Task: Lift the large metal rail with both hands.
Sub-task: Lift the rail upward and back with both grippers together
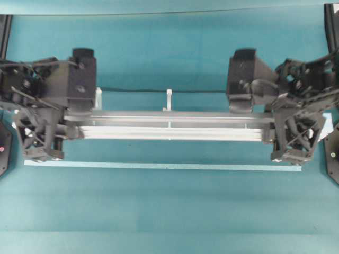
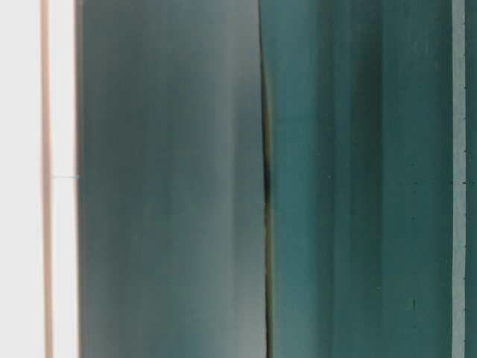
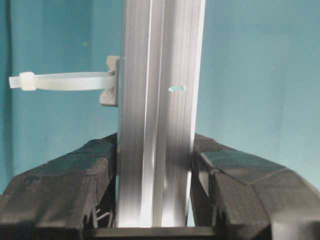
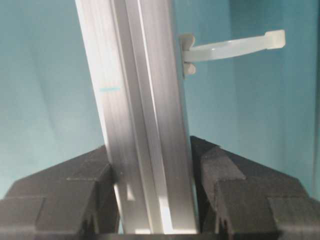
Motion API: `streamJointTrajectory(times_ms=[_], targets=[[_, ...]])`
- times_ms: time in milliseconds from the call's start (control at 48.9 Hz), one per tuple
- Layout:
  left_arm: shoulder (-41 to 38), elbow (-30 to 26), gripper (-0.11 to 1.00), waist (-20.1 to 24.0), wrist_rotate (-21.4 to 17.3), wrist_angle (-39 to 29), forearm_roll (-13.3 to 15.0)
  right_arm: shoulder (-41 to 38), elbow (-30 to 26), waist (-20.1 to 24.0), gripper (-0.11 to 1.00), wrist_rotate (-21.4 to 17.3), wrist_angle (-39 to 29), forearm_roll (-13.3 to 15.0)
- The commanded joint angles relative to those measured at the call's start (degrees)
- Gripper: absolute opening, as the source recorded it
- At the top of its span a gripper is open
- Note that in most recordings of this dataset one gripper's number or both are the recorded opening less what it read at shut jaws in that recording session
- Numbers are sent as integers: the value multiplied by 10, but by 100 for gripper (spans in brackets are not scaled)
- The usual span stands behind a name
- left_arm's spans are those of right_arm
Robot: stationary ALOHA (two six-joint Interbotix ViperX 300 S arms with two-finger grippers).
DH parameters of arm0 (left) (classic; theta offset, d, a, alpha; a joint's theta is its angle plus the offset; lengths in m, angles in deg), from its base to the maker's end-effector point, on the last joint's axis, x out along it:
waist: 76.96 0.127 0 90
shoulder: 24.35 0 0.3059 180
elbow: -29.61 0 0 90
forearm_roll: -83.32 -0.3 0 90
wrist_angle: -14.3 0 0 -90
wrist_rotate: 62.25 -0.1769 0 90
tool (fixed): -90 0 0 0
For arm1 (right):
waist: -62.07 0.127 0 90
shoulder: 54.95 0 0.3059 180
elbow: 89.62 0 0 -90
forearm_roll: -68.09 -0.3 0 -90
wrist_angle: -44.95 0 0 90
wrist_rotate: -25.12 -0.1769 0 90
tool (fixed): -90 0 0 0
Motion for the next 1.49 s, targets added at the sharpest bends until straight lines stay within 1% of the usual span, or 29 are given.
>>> streamJointTrajectory(times_ms=[0, 143, 347, 552, 633, 756, 858, 1022, 1471], targets=[[7, -47, 36, 1, 1, -7, -2, 2, -41, -1, 39, -20, -11, -6], [4, -83, 36, 1, 0, -23, -2, 0, -62, 0, 39, -21, -40, -5], [-5, -133, 36, 1, 0, -47, -2, 0, -103, -1, 39, -22, -50, -5], [-33, -184, 35, 1, 0, -113, -4, -11, -155, 0, 39, -22, -87, -4], [-43, -205, 36, 3, 0, -128, -2, -18, -178, 0, 39, -21, -102, -4], [-53, -240, 36, 2, -1, -135, -2, -25, -201, 0, 39, -21, -105, -4], [-57, -265, 35, 2, -3, -144, -2, -27, -207, 0, 39, -21, -105, -4], [-61, -281, 35, 3, -4, -152, -2, -27, -208, 0, 39, -21, -106, -4], [-62, -283, 35, 4, -10, -156, -2, -24, -204, 0, 39, -20, -109, -4]])
